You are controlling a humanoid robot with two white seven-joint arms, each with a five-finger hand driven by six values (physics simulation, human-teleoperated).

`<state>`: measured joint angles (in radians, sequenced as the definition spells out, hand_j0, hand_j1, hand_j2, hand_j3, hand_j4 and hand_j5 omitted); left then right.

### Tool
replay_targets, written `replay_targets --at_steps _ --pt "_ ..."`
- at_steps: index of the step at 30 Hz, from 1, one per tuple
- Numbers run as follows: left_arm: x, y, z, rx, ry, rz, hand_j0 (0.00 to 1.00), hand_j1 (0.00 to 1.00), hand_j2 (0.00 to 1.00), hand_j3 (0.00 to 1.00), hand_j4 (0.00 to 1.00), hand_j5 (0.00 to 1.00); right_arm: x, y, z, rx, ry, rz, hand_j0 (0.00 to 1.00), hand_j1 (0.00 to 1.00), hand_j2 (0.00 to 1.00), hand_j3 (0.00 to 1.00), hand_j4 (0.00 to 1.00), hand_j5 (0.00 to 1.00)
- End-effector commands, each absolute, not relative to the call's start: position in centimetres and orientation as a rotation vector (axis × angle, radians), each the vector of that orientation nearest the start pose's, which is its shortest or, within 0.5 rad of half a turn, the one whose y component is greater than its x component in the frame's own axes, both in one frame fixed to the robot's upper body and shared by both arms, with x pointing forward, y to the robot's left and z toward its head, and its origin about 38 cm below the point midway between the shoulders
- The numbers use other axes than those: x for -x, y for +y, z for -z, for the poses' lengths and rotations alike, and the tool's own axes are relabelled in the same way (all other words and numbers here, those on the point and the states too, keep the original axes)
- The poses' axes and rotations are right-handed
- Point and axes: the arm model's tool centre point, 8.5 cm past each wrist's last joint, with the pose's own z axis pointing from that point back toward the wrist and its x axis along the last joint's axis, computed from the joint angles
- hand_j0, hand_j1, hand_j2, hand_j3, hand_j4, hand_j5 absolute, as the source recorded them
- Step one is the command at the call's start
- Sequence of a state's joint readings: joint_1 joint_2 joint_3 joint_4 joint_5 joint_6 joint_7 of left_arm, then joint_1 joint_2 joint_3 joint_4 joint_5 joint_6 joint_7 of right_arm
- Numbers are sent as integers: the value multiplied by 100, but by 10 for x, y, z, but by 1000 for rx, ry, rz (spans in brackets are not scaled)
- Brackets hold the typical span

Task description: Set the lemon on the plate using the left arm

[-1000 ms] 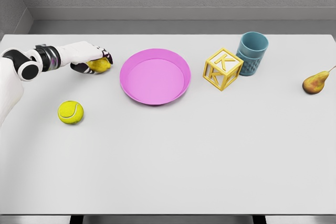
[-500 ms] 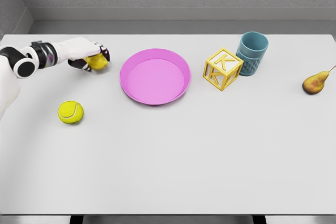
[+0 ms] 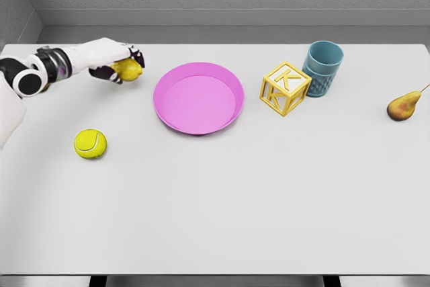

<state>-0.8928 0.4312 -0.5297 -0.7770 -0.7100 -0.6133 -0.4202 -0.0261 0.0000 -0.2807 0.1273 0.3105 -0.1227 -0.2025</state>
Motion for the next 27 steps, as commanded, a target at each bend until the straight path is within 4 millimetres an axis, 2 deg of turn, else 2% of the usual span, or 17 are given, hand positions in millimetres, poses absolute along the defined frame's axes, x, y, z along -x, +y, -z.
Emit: replay_targets --at_steps 1,6,10,15,21,27 --pt "-546 281 -193 -539 -1362 1836 43 43 43 43 43 43 13 -276 257 251 -27 -26 100 100 100 100 100 100" --pt "-546 279 -197 -544 -1374 1841 43 43 43 43 43 43 12 -276 257 251 -29 -26 100 100 100 100 100 100" --pt "-542 258 -215 -562 -1444 1891 43 43 43 43 43 43 13 -276 257 251 -27 -26 100 100 100 100 100 100" --pt "-536 240 -222 -560 -1499 1928 43 43 43 43 43 43 13 -276 257 251 -27 -26 100 100 100 100 100 100" --pt "-520 217 -221 -530 -1570 1968 43 43 43 43 43 43 12 -276 257 251 -29 -26 100 100 100 100 100 100" --pt "-497 182 -215 -452 -1640 2056 43 43 43 43 43 43 13 -276 257 251 -27 -26 100 100 100 100 100 100"
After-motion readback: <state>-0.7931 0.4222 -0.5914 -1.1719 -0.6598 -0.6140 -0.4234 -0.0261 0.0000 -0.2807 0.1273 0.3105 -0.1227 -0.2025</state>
